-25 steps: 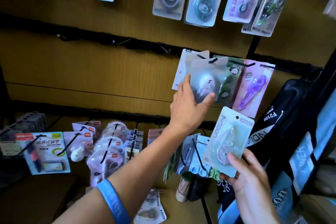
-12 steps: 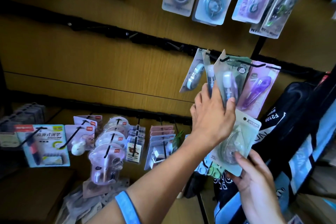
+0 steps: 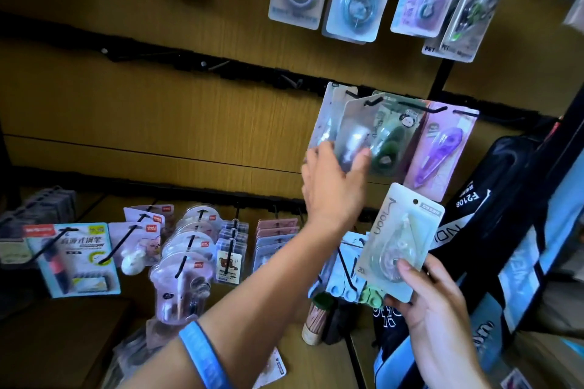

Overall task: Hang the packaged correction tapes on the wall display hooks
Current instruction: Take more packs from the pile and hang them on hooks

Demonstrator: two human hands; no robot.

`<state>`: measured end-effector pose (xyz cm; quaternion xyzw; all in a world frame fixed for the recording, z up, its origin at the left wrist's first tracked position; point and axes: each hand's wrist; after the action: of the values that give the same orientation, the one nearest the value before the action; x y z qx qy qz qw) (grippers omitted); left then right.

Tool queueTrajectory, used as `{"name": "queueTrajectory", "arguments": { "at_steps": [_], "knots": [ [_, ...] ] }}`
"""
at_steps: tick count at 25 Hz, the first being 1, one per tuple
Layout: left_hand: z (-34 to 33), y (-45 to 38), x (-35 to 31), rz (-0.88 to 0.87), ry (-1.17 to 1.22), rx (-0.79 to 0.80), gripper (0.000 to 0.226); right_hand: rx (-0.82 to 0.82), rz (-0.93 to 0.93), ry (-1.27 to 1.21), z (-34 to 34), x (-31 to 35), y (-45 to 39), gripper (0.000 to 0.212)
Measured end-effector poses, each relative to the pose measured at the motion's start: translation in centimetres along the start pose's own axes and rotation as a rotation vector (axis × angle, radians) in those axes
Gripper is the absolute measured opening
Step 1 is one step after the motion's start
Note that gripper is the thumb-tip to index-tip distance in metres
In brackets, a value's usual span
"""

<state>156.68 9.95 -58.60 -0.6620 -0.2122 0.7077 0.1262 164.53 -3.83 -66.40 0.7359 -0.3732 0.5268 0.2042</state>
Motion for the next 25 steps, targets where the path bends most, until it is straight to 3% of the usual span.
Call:
{"name": "queueTrajectory", "arguments": {
  "at_steps": [3,7,10,16,18,21,22,25],
  "knots": [
    [0.7,-2.3,0.8,0.012,0.09,-0.015,0.045,0.004,-0.003,-0.025,0.1,0.1,-0.1,0.029],
    [0.5,-4.9,0.8,0.161,0.169,0.095,0.054,-0.001,-0.005,-0.057,0.3,0.3,-0.4,0.029],
    [-0.1,-6.6,0.5,0.256,0.142,0.085,0.071,-0.006,-0.018,-0.07,0.4,0.4,-0.6,0.03],
    [2.1,-2.9,1.4,0.245,0.054,-0.074,0.055,0.051,-0.011,-0.036,0.4,0.4,-0.4,0.03],
    [4.8,1.6,1.9,0.238,0.149,0.093,0.035,0.108,0.0,-0.01,-0.2,0.1,0.1,0.035],
    [7.7,6.6,2.1,0.28,0.292,0.536,0.03,0.197,0.049,0.027,-1.3,0.0,1.1,0.03],
    [8.3,7.1,2.3,0.243,0.317,0.53,0.029,0.231,0.088,0.032,-1.7,-0.2,1.5,0.031],
    [9.4,5.7,1.4,0.106,0.387,0.282,0.026,0.329,0.194,0.109,-2.8,-0.1,2.8,0.042]
  ]
}}
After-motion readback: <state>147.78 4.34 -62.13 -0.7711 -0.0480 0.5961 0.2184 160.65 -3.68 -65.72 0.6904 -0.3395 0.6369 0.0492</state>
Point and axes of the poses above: each hand's wrist, its own y-axis away from the middle knuckle, its own z-axis out of the back of the hand, x = y × z, and after that the axes turned 12 degrees about -x, right-handed
